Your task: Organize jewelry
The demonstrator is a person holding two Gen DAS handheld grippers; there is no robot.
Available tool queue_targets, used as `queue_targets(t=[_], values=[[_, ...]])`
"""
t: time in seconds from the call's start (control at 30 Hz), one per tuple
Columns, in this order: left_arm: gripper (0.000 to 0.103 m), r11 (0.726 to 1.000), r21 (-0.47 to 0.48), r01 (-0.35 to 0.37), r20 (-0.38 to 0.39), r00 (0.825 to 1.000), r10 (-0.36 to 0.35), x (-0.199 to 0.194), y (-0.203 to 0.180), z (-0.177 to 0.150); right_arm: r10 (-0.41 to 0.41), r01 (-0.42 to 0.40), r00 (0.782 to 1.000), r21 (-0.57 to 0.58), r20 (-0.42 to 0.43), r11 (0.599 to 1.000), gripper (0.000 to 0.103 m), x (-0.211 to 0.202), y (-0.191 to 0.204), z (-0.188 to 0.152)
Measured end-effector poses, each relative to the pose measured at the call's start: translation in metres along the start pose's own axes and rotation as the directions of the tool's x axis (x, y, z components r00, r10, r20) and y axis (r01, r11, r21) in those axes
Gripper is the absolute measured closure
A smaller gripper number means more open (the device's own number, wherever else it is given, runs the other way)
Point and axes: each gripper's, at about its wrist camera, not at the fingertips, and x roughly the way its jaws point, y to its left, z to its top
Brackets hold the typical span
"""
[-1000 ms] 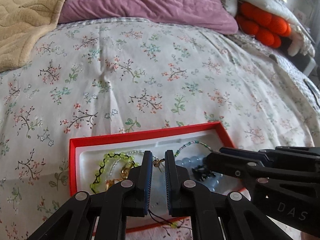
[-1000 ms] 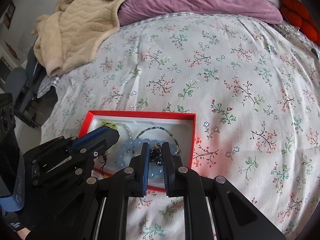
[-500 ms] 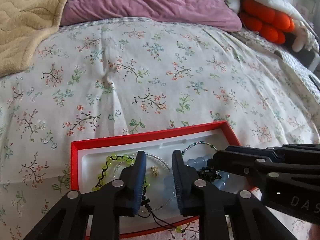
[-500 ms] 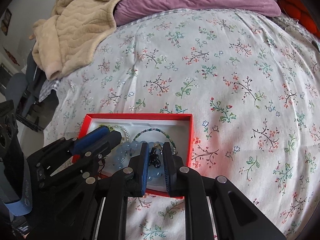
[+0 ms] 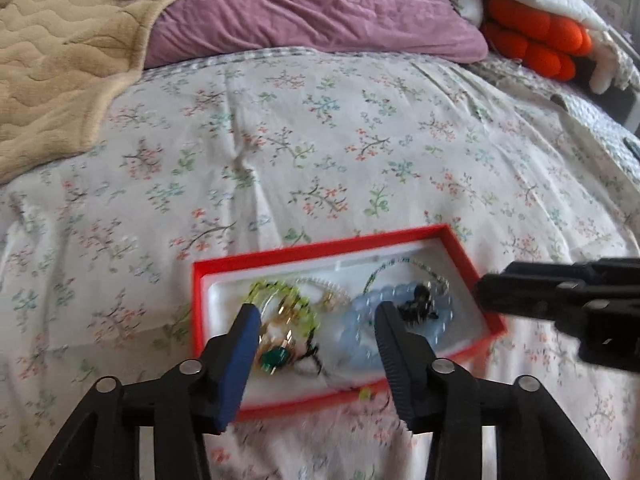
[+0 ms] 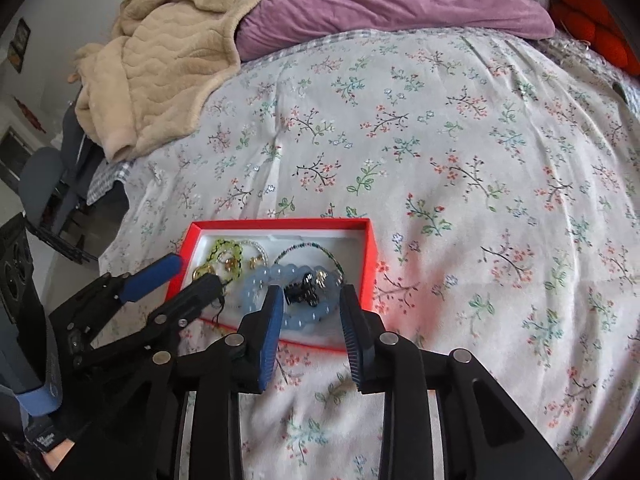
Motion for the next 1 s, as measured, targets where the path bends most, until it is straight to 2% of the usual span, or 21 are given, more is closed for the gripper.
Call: queue_targets(t=[0.03, 0.2, 0.27, 0.43, 0.53, 0.7, 1.0], values=[[0.045, 1.000, 0.001, -0.011, -0.001, 1.000, 0.011, -0.005, 0.001, -0.003, -0.004, 0.004, 1.000, -0.005, 0.003, 1.000, 0.068, -0.005, -0.001, -0.003], [0.026, 0.998, -0.019, -0.056, -0.022, 0.998, 0.055, -0.021, 0.006, -0.019, -0.031, 0.031, 0.999, -0.016, 0.008, 0.999, 0.048, -0.024, -0.004, -0.018], [0.019, 0.998, -0.031, -0.062, -0.038, 0.997, 0.061, -0.026, 0.008, -0.026, -0.036, 0.036, 0.999, -0.016, 0.004, 0.999, 0.044, -0.031, -0.006, -0.026], [0.008, 0.992, -0.056, -0.114, -0.066, 0.992, 0.111, -0.038, 0.009, -0.044, -0.072, 0.072, 0.997, -0.019, -0.020, 0.997, 0.034, -0.039, -0.007, -0.044], [0.001, 0.984, -0.081, -0.160, -0.089, 0.984, 0.153, -0.041, 0.010, -0.053, -0.128, 0.126, 0.991, -0.027, -0.043, 0.992, 0.028, -0.040, -0.005, -0.056], [0.001, 0.970, -0.135, -0.201, -0.156, 0.971, 0.180, -0.038, 0.013, -0.068, -0.227, 0.225, 0.972, -0.042, -0.061, 0.973, 0.005, -0.034, -0.002, -0.074], [0.001, 0.963, -0.157, -0.217, -0.195, 0.963, 0.185, -0.029, 0.012, -0.078, -0.272, 0.267, 0.956, -0.067, -0.106, 0.962, 0.005, -0.015, 0.003, -0.084]])
